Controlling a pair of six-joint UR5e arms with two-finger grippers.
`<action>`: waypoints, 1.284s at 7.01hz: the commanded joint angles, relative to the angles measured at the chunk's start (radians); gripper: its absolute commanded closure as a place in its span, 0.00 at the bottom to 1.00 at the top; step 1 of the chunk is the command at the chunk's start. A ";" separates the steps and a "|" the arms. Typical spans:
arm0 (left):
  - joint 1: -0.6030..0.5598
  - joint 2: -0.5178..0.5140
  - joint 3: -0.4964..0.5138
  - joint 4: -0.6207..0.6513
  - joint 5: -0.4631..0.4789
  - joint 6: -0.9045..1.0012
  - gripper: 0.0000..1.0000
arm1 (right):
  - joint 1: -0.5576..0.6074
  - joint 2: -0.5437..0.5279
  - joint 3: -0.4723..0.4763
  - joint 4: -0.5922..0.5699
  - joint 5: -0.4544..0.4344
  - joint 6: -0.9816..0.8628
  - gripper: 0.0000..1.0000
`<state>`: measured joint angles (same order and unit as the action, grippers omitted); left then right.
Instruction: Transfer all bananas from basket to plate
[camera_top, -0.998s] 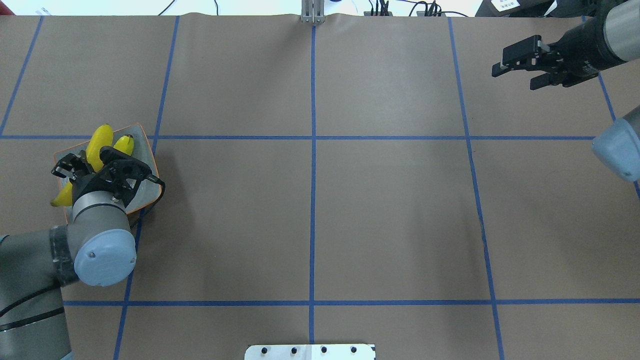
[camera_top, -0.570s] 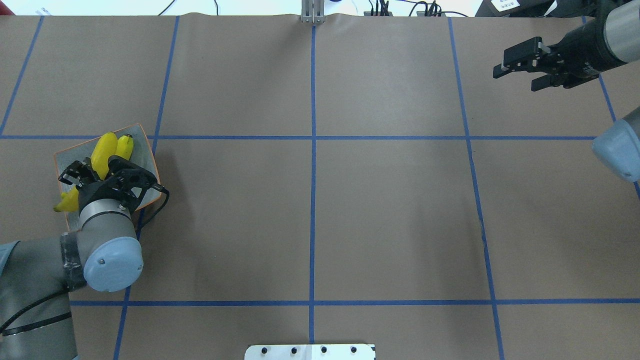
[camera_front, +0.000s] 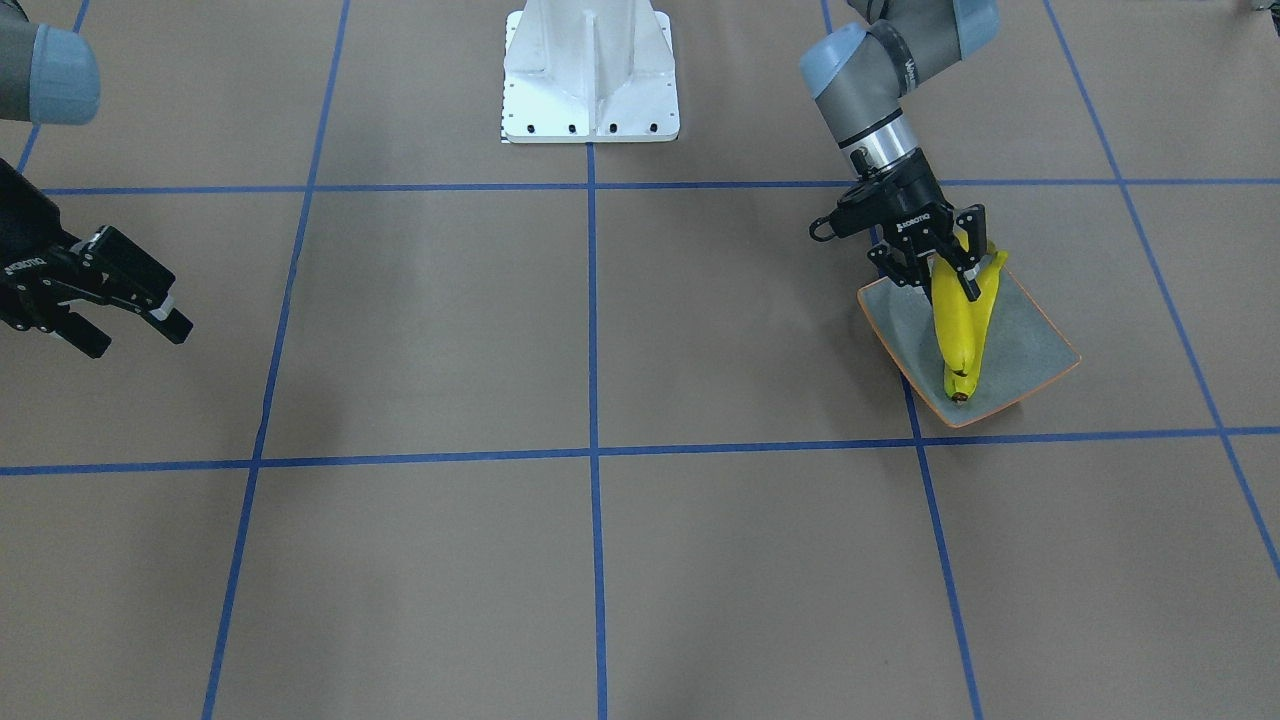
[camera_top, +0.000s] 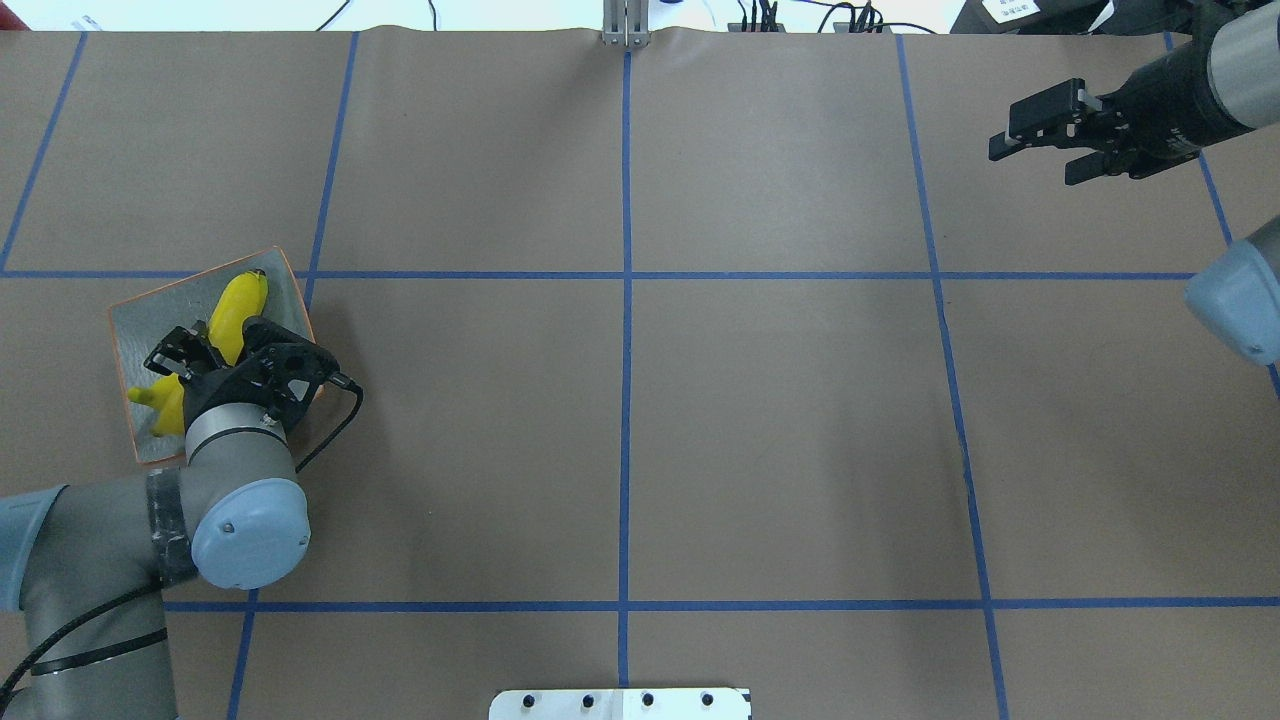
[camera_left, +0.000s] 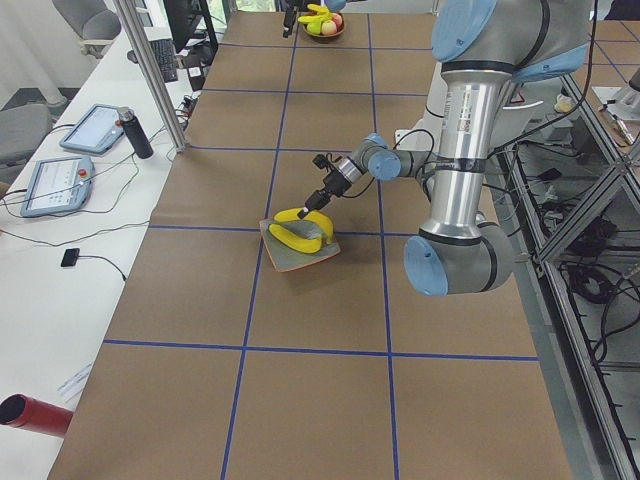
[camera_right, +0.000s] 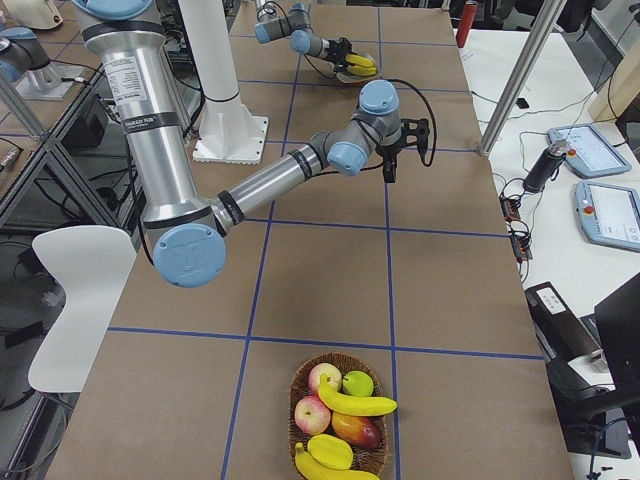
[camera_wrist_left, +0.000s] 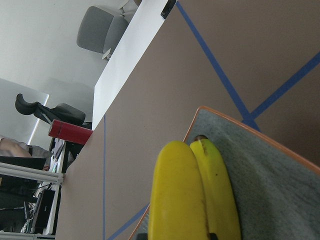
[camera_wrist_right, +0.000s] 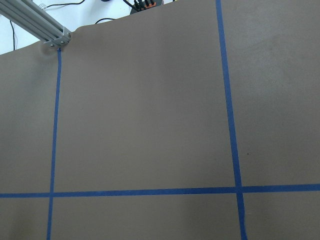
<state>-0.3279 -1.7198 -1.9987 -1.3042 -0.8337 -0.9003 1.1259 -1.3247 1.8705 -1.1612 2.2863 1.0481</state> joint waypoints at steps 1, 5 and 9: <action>0.004 -0.007 0.001 0.000 -0.002 -0.026 0.00 | 0.000 0.001 -0.002 0.000 -0.001 0.000 0.00; 0.001 -0.061 -0.034 0.002 -0.100 -0.017 0.00 | 0.000 0.002 -0.001 0.000 0.001 -0.002 0.00; -0.097 -0.245 -0.204 0.231 -0.333 0.108 0.00 | 0.031 -0.028 -0.002 -0.005 0.007 -0.074 0.00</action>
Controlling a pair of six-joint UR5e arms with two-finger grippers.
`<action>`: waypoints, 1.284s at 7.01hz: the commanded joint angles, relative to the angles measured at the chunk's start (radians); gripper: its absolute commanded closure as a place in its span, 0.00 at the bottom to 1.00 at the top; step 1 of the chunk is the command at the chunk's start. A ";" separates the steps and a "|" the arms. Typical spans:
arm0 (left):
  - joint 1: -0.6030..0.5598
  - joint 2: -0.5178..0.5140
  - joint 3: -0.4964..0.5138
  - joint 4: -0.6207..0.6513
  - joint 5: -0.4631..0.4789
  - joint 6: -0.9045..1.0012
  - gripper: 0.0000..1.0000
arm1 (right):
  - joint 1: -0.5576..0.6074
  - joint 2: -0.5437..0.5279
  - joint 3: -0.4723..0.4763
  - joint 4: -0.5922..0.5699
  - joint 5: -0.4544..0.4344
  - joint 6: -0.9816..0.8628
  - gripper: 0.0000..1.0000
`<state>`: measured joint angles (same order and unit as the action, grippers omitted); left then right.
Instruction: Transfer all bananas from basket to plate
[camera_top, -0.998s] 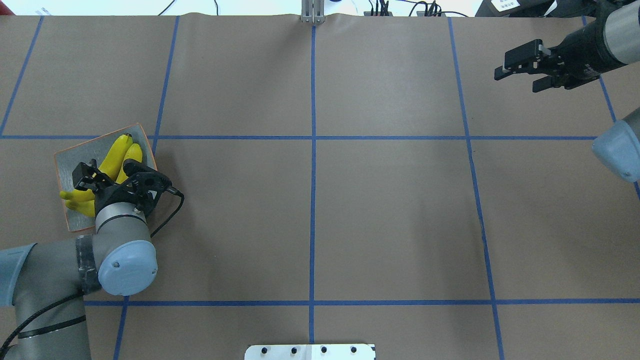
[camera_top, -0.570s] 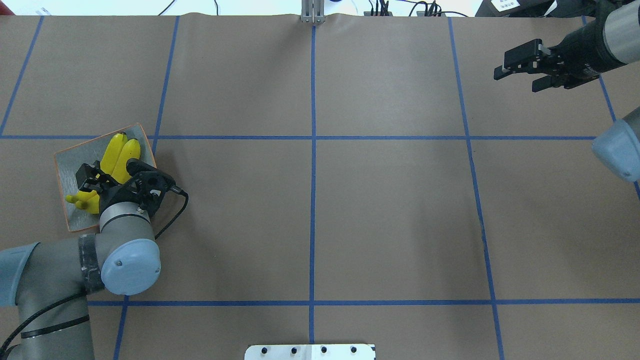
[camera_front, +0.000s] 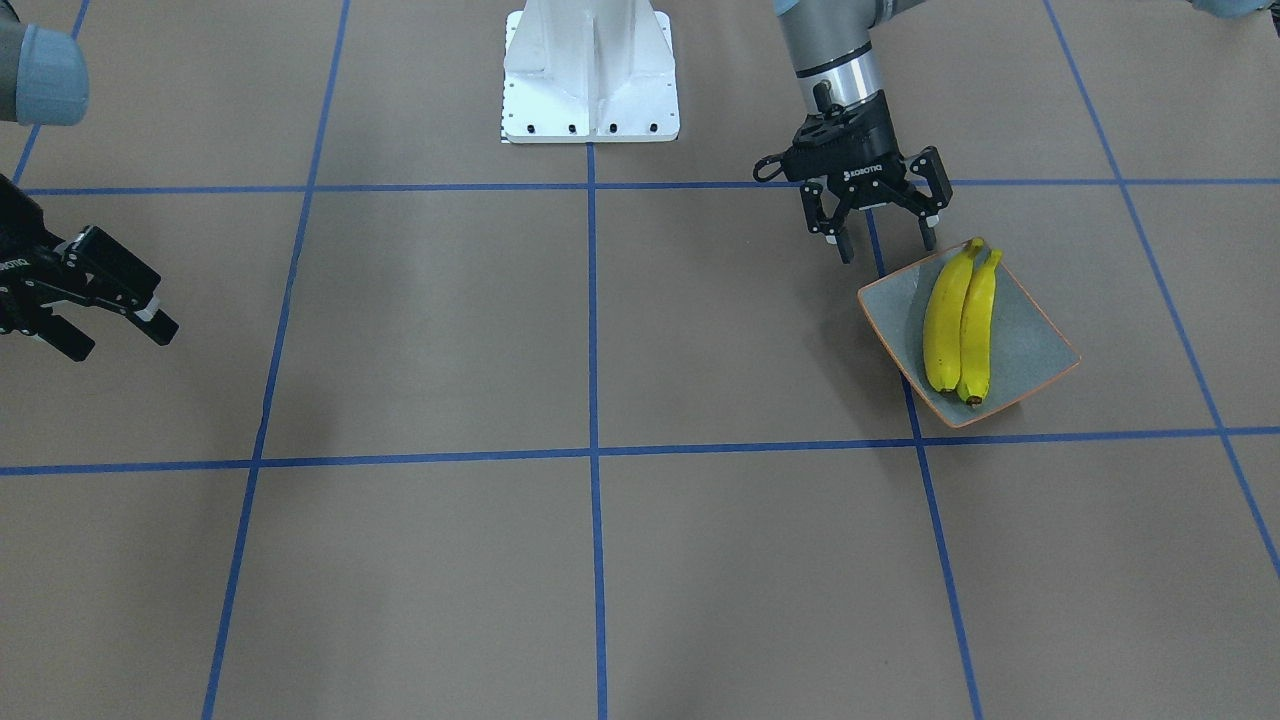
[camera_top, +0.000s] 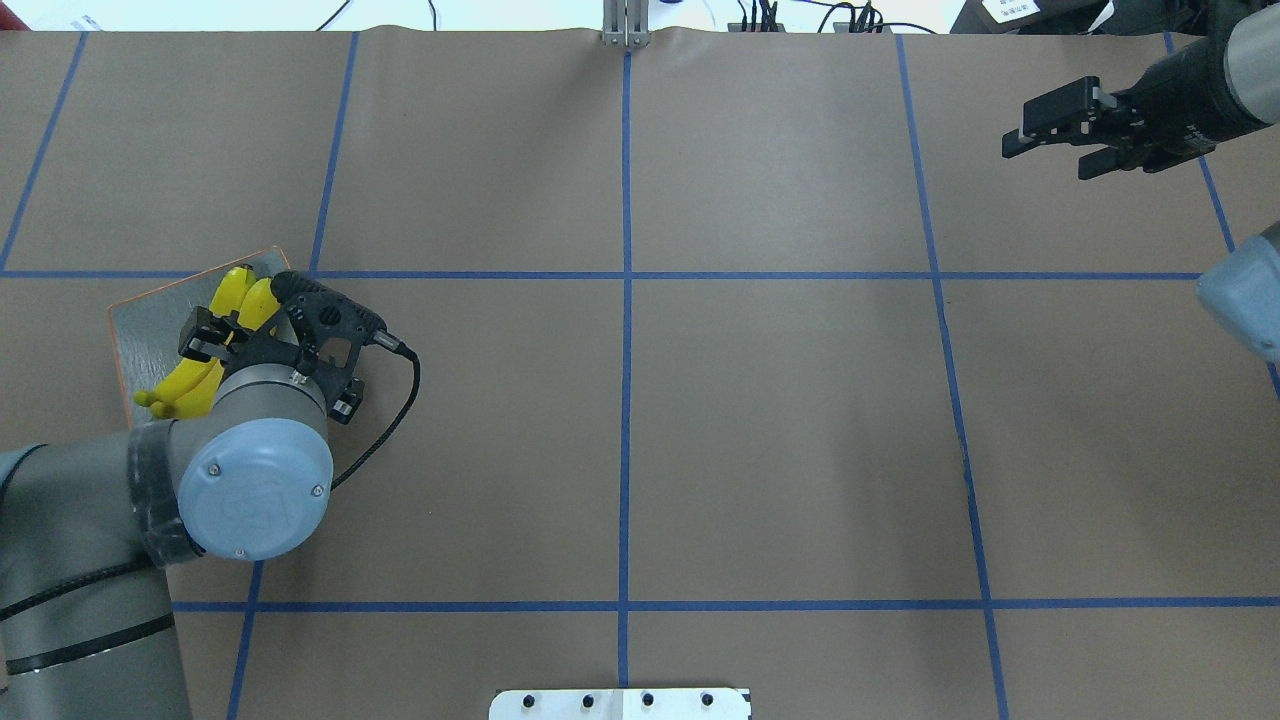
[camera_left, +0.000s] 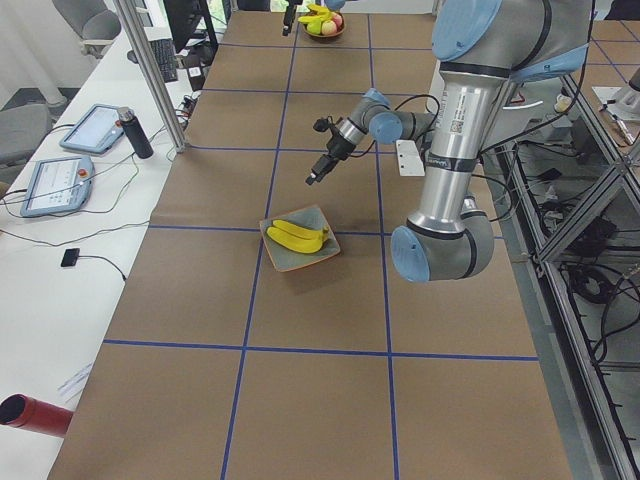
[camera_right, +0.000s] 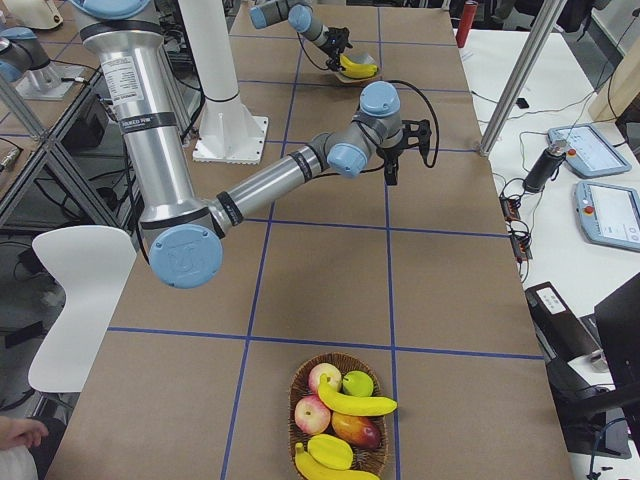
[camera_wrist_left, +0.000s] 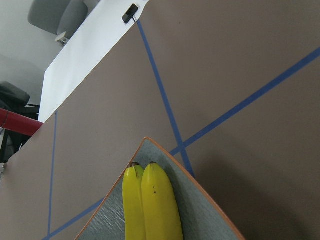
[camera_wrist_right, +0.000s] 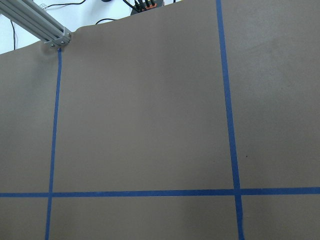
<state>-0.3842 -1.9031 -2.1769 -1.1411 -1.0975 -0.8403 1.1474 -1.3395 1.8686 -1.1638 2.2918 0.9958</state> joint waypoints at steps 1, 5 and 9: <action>-0.103 -0.112 -0.037 0.111 -0.129 0.147 0.00 | 0.043 -0.068 0.000 -0.008 0.006 -0.143 0.00; -0.242 -0.212 0.027 0.130 -0.450 0.251 0.00 | 0.248 -0.294 -0.125 -0.014 -0.001 -0.728 0.00; -0.242 -0.217 0.088 0.070 -0.462 0.231 0.00 | 0.438 -0.299 -0.305 -0.217 -0.109 -1.219 0.00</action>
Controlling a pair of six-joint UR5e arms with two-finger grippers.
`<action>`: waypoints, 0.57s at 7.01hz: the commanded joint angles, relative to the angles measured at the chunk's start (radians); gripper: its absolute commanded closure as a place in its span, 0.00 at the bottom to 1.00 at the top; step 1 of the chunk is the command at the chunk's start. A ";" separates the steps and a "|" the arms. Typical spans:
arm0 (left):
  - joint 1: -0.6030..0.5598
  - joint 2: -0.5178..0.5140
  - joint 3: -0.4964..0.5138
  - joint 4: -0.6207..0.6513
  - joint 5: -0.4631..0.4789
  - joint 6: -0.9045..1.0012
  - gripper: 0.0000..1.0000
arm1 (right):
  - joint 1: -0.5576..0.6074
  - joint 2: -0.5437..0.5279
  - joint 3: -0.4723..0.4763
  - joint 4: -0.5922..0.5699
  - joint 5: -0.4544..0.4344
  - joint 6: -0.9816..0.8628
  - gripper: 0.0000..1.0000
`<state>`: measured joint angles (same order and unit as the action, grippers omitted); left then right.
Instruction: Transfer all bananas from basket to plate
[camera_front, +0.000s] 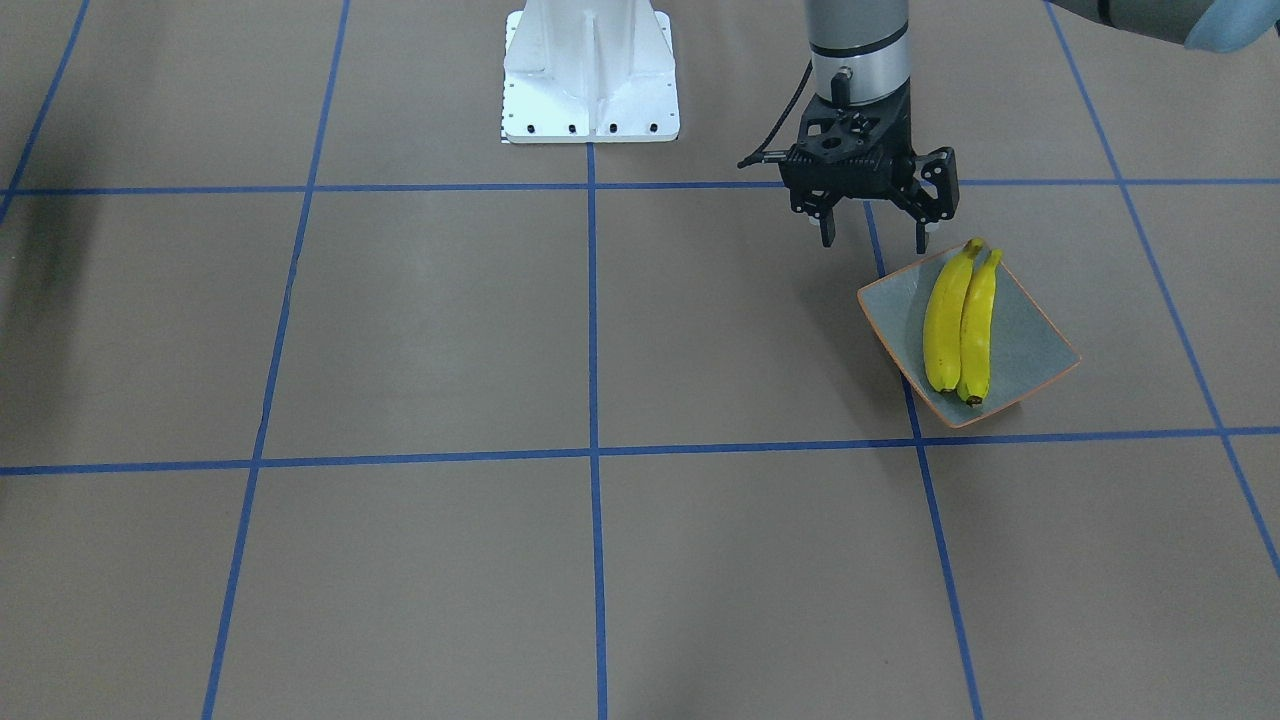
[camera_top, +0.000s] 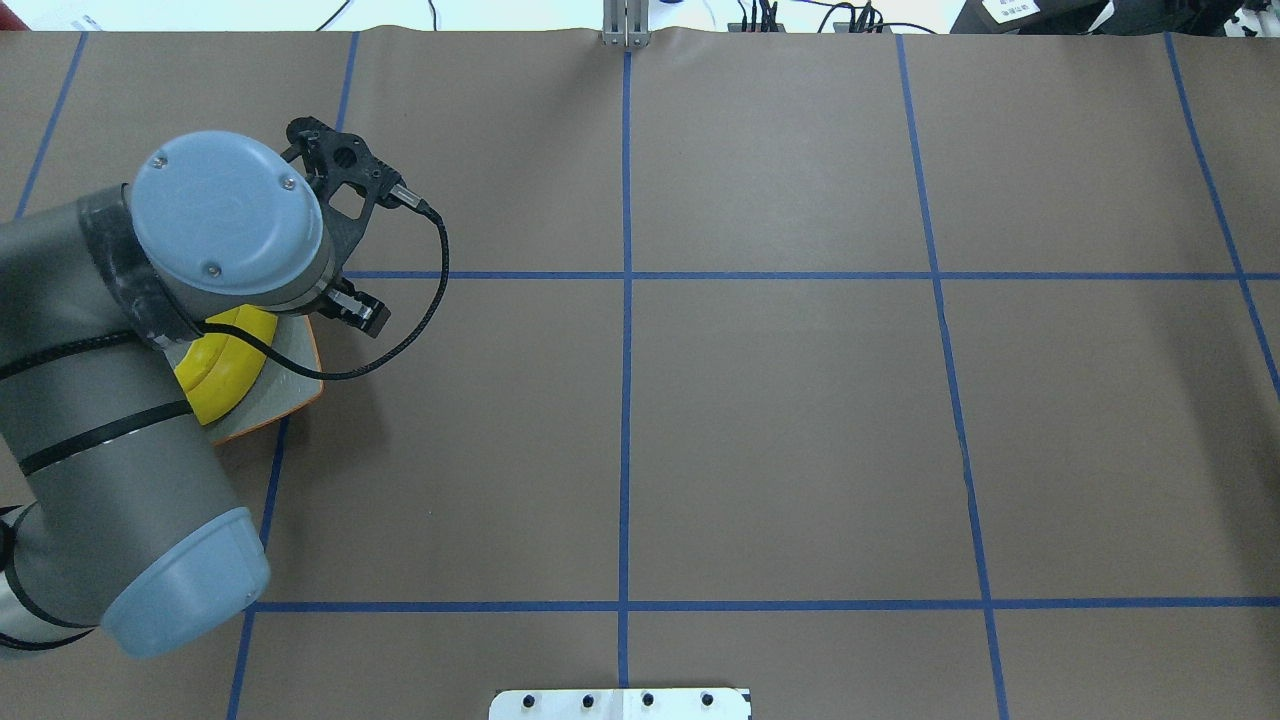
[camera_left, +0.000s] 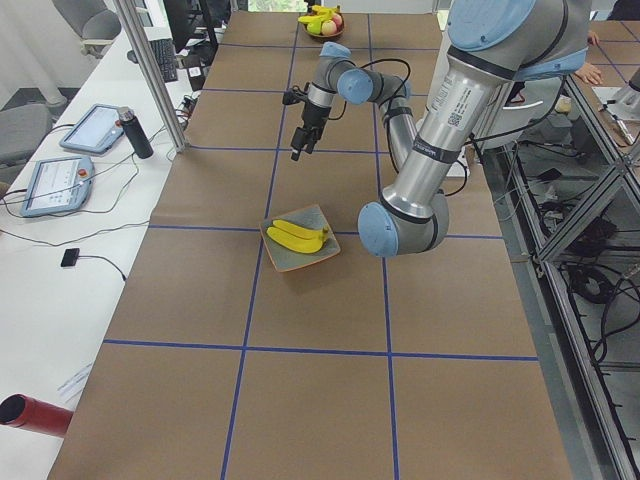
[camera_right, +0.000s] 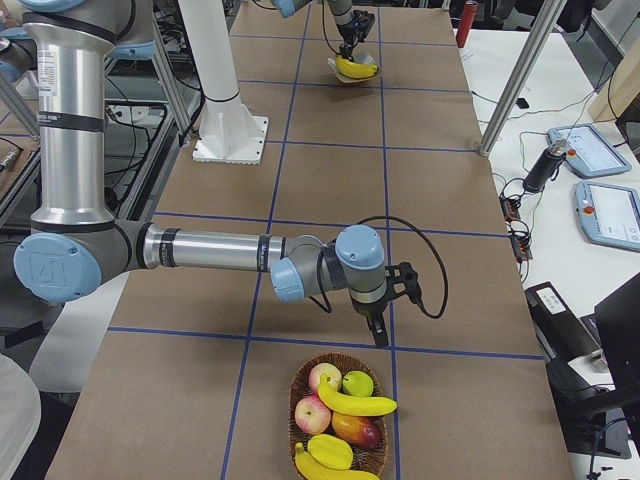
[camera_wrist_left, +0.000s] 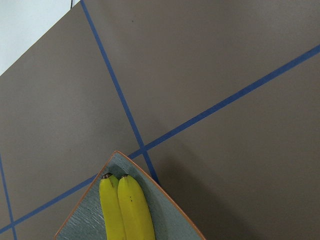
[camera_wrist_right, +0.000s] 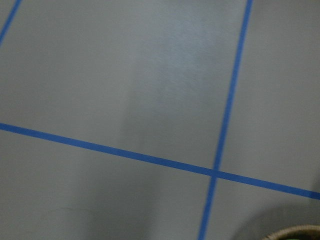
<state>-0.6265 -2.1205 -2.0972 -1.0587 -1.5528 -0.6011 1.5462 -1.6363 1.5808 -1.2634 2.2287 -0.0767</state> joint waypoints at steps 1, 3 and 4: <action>0.004 0.004 0.023 -0.038 -0.012 -0.023 0.00 | 0.038 0.015 -0.024 -0.196 -0.123 -0.223 0.00; 0.010 0.007 0.081 -0.119 -0.012 -0.054 0.00 | 0.037 0.007 -0.053 -0.228 -0.150 -0.229 0.00; 0.010 0.008 0.101 -0.142 -0.010 -0.054 0.00 | 0.020 0.004 -0.065 -0.228 -0.161 -0.256 0.00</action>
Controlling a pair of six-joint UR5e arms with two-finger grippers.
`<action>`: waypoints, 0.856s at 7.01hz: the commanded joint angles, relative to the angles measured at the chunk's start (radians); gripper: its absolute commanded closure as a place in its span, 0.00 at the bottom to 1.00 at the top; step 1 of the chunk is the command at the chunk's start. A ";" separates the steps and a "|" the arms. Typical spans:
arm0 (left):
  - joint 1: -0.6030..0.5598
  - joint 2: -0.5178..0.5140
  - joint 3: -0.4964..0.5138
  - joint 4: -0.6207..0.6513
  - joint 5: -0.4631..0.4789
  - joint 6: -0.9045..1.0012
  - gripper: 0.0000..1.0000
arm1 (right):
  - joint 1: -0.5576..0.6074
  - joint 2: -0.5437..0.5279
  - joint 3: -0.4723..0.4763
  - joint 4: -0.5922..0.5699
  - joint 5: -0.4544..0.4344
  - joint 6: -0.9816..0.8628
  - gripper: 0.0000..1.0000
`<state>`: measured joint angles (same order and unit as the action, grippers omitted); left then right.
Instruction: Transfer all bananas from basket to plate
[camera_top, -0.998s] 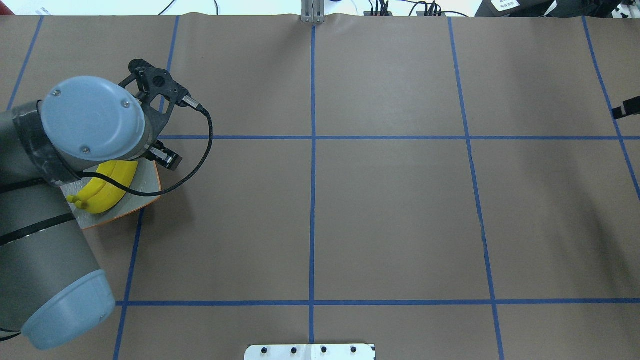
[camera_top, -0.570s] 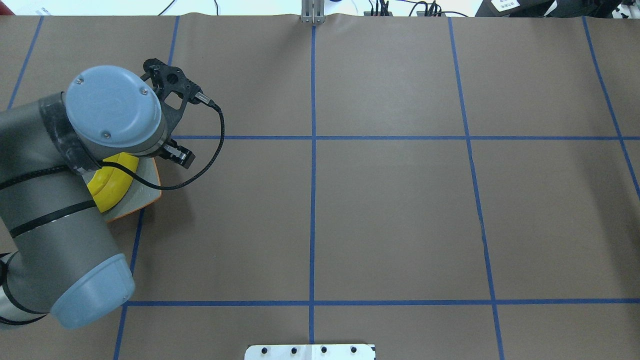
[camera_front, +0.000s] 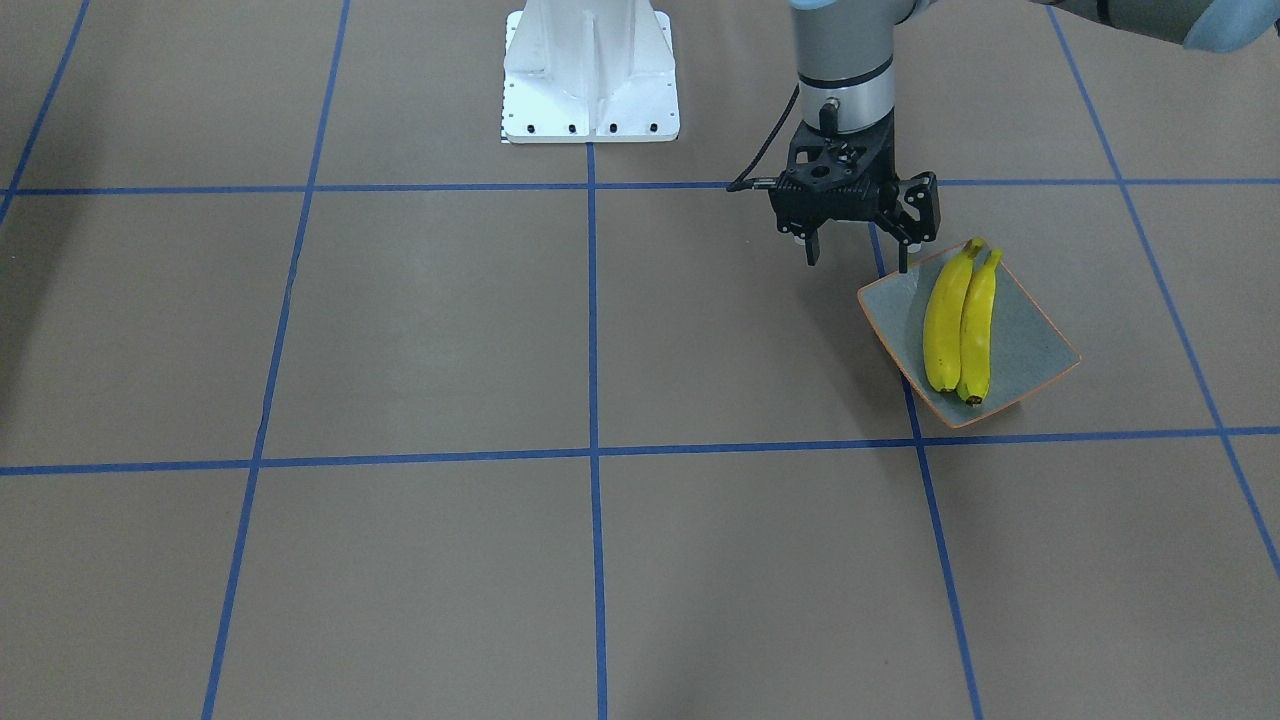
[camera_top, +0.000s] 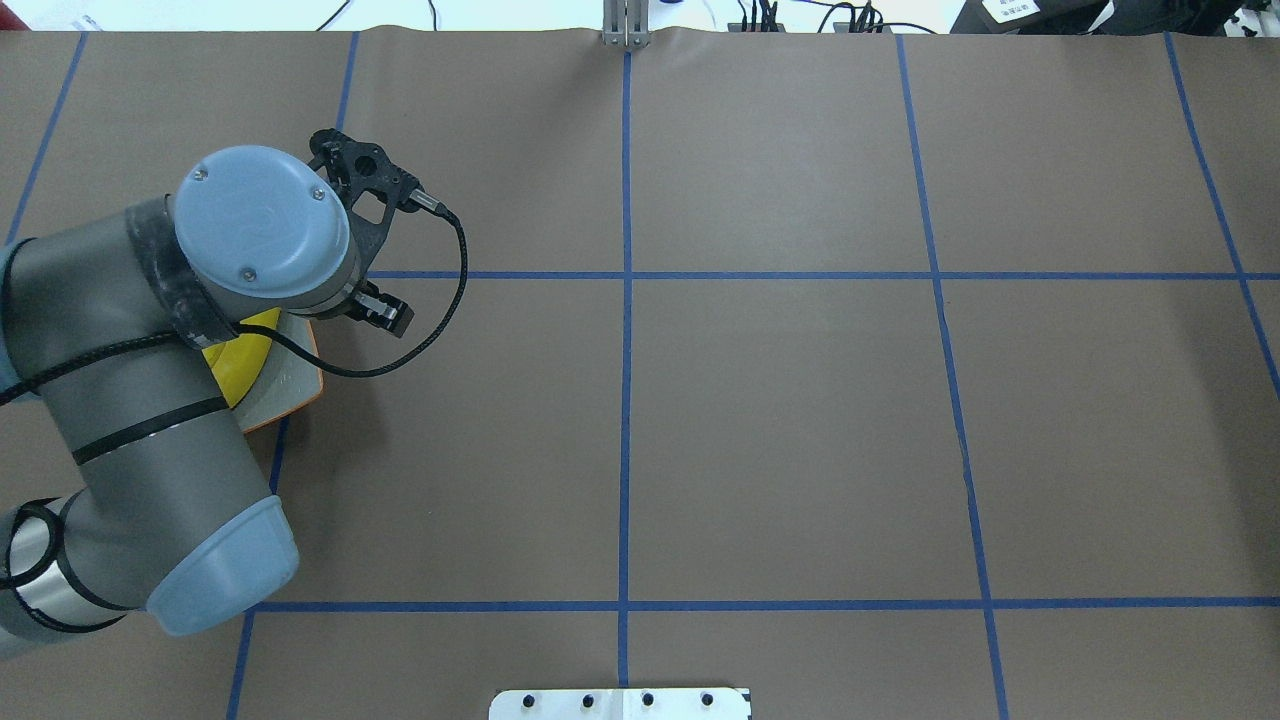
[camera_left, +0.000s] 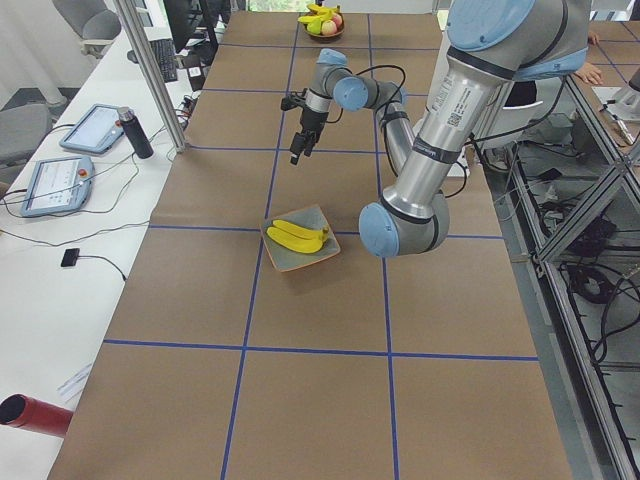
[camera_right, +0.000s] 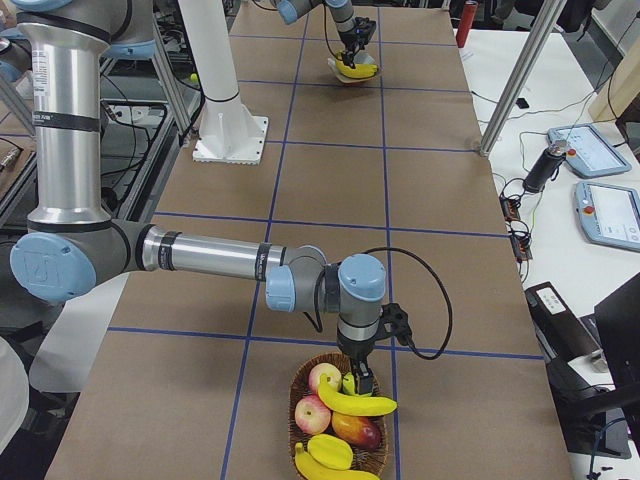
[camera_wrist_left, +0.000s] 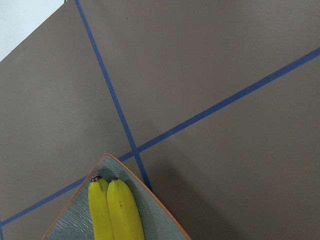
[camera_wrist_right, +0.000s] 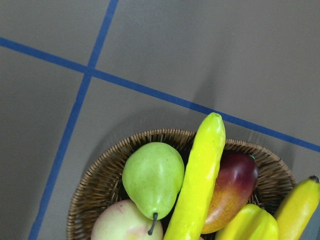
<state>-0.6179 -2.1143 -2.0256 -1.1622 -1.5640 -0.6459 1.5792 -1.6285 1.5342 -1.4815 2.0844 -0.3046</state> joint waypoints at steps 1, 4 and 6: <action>0.001 0.004 0.031 -0.042 -0.001 -0.009 0.00 | -0.022 -0.002 -0.028 -0.011 -0.018 -0.062 0.00; 0.003 0.004 0.031 -0.042 0.001 -0.008 0.00 | -0.085 -0.002 -0.074 -0.011 -0.012 -0.067 0.03; 0.003 -0.001 0.035 -0.044 0.001 -0.008 0.00 | -0.105 0.005 -0.114 -0.013 -0.018 -0.157 0.06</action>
<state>-0.6154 -2.1127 -1.9924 -1.2051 -1.5632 -0.6537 1.4830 -1.6269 1.4444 -1.4929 2.0678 -0.4071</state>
